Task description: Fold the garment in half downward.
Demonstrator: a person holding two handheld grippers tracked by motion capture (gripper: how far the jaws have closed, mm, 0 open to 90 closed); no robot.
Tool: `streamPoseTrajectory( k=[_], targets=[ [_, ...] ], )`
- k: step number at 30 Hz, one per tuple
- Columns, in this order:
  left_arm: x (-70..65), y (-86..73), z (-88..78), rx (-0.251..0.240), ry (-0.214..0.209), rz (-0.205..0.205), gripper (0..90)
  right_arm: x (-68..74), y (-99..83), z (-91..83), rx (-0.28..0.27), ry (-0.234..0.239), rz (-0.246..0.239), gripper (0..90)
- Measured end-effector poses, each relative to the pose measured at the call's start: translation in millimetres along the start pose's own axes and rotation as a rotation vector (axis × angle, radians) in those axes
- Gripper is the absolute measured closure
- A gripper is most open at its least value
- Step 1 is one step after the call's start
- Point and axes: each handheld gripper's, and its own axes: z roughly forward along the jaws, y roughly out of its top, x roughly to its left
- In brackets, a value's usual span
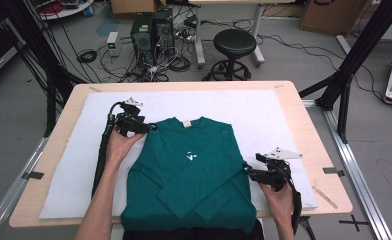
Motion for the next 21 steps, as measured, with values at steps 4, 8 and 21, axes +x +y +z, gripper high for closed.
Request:
streamPoseTrajectory(
  k=[4, 8, 21],
  targets=[
    [1.9, -2.7, 8.8, 0.029, 0.0, -0.017, 37.6, 0.0, 0.0, 0.3, 0.0, -0.005, -0.001, 32.7],
    [1.1, -3.1, 15.6, 0.023, -0.005, -0.029, 37.3, -0.2, -0.1, 0.1, 0.002, -0.007, 0.012, 32.0],
    [5.5, -11.4, 36.5, 0.068, 0.014, -0.04, 38.7, 0.0, -0.1, 0.2, 0.006, -0.016, 0.015, 31.3]
  ],
)
